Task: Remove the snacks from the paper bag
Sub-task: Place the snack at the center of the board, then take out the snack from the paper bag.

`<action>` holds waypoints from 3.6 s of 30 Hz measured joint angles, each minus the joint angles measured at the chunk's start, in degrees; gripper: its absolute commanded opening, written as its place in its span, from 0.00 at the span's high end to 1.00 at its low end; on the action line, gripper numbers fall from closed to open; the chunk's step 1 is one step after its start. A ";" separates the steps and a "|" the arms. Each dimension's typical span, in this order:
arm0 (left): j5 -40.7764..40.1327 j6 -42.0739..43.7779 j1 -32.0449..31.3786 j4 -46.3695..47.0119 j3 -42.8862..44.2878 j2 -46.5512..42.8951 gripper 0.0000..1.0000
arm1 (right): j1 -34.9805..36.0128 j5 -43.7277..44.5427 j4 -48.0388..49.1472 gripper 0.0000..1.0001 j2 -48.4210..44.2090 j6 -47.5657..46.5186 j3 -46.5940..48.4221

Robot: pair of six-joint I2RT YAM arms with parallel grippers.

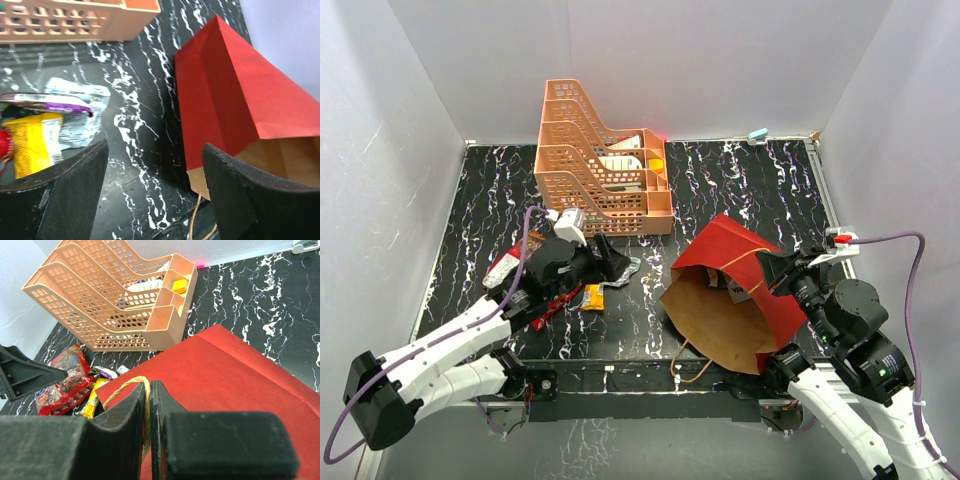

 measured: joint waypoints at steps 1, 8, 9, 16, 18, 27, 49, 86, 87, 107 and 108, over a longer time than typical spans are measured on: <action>1.57 -0.04 -0.02 1.49 -0.76 -0.09 0.26 | 0.00 -0.02 0.02 0.91 0.00 0.00 0.00; 7.65 -1.27 -6.69 10.08 -3.96 6.64 0.28 | 0.00 -0.22 0.39 0.91 0.00 0.00 -0.07; 6.95 -1.07 -9.86 11.39 -3.96 7.08 0.29 | 0.00 -0.22 0.50 0.91 0.00 -0.02 -0.09; -6.19 6.32 -34.12 18.71 0.70 15.06 0.33 | 0.00 -0.22 0.70 0.91 0.00 0.00 -0.17; -9.84 10.12 -37.90 19.67 3.98 20.02 0.34 | 0.00 -0.24 0.76 0.91 0.00 0.00 -0.17; -20.92 35.78 -41.18 20.98 18.58 44.98 0.37 | 0.00 -0.24 0.90 0.91 -0.02 -0.02 -0.20; -24.06 67.82 -30.36 30.97 30.56 67.14 0.34 | 0.00 -1.11 1.03 0.91 -0.46 -0.09 -0.26; -7.87 55.04 -27.39 16.04 31.54 58.60 1.00 | 0.00 -1.29 1.14 0.91 -0.33 -0.81 -0.28; -7.74 54.07 -28.13 15.17 30.80 57.35 1.00 | 0.00 -1.29 1.14 0.91 -0.28 -0.87 -0.28; -12.85 38.75 -36.26 0.17 14.67 27.02 1.00 | 0.00 -1.27 1.07 0.91 0.22 -1.07 -0.28; -13.77 37.88 -36.26 -1.25 13.75 24.48 1.00 | 0.00 -1.27 1.05 0.91 0.22 -1.07 -0.28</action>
